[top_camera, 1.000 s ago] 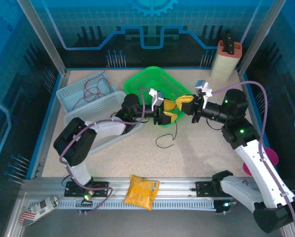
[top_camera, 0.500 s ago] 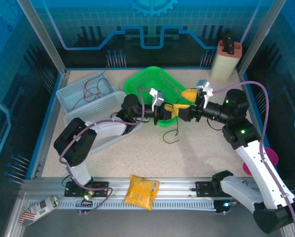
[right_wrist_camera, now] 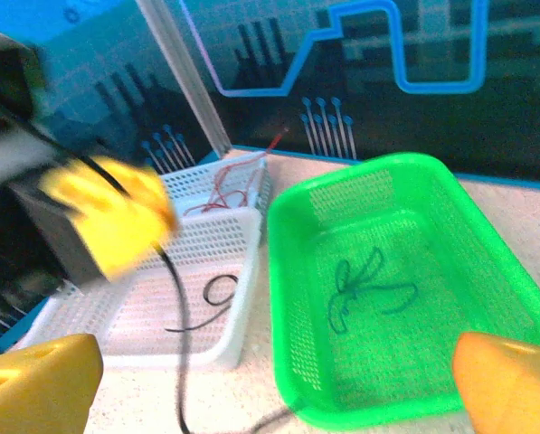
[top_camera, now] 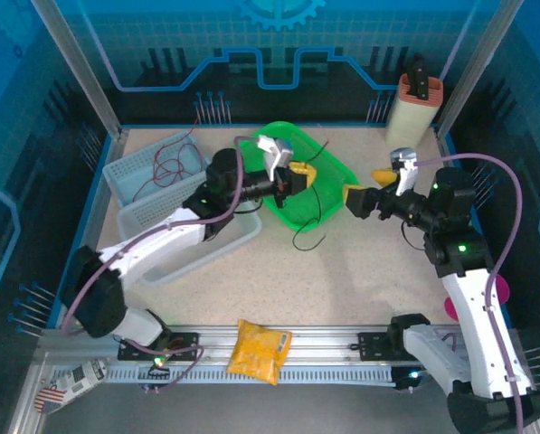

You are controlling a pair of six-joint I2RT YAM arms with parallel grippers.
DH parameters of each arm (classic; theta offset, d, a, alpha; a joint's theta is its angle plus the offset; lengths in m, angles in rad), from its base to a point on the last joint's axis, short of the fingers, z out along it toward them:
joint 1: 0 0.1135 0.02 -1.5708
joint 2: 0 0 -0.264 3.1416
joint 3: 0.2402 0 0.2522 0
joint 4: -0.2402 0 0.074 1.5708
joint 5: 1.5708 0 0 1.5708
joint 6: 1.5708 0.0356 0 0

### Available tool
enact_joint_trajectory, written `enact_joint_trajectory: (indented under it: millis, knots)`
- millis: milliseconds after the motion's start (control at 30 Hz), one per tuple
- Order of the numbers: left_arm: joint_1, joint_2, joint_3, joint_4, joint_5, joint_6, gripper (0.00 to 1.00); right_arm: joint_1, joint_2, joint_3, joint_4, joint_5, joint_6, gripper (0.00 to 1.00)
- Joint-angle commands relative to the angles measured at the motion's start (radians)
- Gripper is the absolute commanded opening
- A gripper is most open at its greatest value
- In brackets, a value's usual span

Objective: Untangle the cables

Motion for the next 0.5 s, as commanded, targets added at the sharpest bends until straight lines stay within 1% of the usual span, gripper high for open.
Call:
enact_joint_trajectory:
  millis: [0, 67, 167, 333, 467]
  knots:
    - [-0.006, -0.105, 0.067, -0.245, -0.237, 0.063, 0.0, -0.031, -0.027, -0.038, -0.12, 0.043, 0.003, 1.0]
    - [-0.006, -0.141, 0.15, -0.363, -0.322, 0.053, 0.0, -0.04, -0.033, -0.054, -0.143, 0.049, -0.009, 1.0]
    - [-0.003, -0.181, 0.282, -0.556, -0.481, 0.036, 0.0, -0.049, -0.027, -0.066, -0.165, 0.048, -0.018, 1.0]
    - [0.001, -0.238, 0.416, -0.759, -0.671, 0.06, 0.0, -0.053, -0.014, -0.079, -0.162, 0.035, -0.015, 1.0]
    - [0.05, -0.259, 0.519, -0.939, -0.765, 0.022, 0.0, -0.057, -0.007, -0.078, -0.166, 0.031, -0.015, 1.0]
